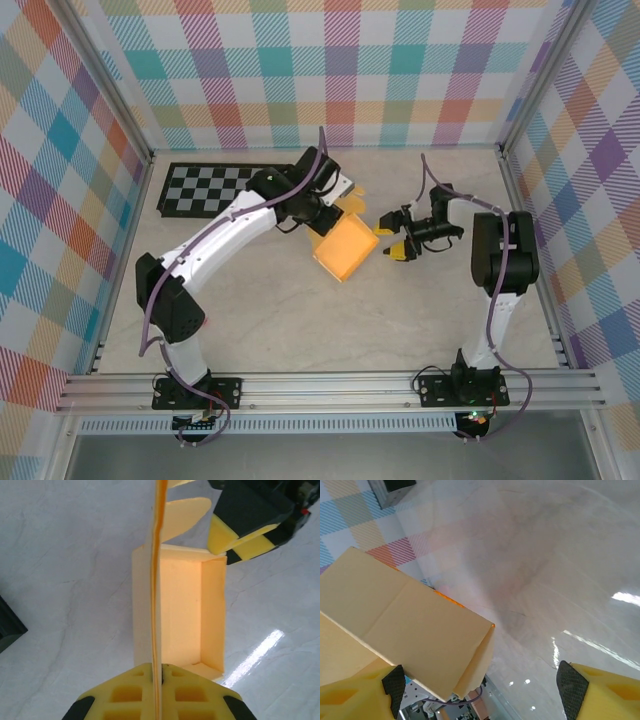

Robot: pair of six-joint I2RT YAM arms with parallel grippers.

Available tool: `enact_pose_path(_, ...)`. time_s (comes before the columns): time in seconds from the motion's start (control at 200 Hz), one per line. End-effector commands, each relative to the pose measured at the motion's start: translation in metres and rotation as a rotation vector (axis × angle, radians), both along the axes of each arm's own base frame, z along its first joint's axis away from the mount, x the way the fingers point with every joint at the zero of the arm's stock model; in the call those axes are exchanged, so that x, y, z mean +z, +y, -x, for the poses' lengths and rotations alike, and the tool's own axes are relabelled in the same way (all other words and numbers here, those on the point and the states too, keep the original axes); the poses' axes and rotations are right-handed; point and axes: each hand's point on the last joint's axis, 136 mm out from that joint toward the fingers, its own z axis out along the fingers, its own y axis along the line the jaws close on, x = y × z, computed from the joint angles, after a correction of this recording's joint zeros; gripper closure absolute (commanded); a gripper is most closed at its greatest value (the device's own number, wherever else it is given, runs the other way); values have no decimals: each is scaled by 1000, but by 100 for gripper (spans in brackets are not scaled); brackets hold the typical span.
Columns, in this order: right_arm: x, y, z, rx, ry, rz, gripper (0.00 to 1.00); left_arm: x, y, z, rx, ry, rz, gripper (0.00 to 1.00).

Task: Fold the paper box

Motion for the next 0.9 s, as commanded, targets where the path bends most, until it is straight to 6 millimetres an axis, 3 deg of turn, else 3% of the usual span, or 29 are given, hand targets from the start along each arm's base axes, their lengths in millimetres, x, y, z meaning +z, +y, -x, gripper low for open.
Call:
enact_pose_path(0.0,14,13,-1,43,-42,-115,19,12,-6,5,-43,22,70,100)
enact_pose_path(0.225,38,30,9,104,-88,-259,20,7,-9,2,-51,40,75,100)
enact_pose_path(0.895,46,36,11,129,-96,-306,42,-2,-15,7,-96,88,110,100)
